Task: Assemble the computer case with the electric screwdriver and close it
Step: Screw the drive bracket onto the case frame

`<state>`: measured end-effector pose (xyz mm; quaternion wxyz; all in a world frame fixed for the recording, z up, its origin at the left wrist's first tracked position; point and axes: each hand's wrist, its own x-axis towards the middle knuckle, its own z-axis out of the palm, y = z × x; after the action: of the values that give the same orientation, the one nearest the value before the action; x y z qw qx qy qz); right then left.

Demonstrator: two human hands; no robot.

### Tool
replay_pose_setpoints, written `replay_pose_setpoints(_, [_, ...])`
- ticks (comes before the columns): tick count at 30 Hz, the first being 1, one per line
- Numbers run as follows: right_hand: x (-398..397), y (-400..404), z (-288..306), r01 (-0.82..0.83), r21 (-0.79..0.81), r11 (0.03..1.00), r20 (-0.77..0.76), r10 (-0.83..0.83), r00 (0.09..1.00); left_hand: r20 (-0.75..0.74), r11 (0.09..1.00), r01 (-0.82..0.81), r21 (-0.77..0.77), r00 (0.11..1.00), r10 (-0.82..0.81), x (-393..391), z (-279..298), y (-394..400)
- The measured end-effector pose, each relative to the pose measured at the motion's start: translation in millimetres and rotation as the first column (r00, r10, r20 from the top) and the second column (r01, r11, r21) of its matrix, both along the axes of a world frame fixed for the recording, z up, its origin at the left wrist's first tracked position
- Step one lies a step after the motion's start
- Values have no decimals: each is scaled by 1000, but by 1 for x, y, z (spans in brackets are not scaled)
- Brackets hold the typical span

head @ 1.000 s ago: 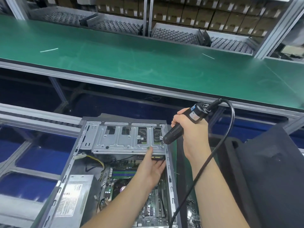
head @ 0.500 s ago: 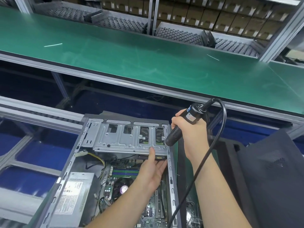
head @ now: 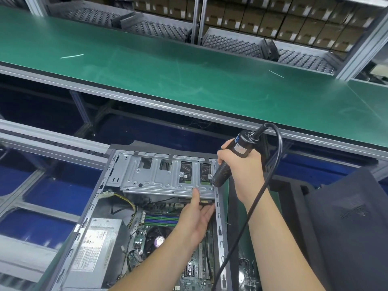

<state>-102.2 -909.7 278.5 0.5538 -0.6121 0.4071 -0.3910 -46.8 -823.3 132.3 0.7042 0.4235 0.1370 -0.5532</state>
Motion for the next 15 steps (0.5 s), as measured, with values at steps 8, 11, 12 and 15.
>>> replay_pose_setpoints(8, [10, -5, -1, -117, -40, 992, -91, 113, 989, -2, 1000, -7, -12, 1000, 7, 0, -1, 0])
replay_pose_setpoints(11, [11, -7, -1, -99, -36, 994, -105, 95, 990, 0, 1000, -5, -15, 1000, 5, 0, -1, 0])
replay_pose_setpoints(12, [11, -8, -2, -100, -35, 994, -107, 96, 990, 0, 1000, -4, -18, 1000, 4, 0, -1, 0])
replay_pose_setpoints(15, [14, -9, -6, -113, -42, 993, -144, 106, 984, -1, 999, -8, -34, 1000, 8, 1, -1, 0])
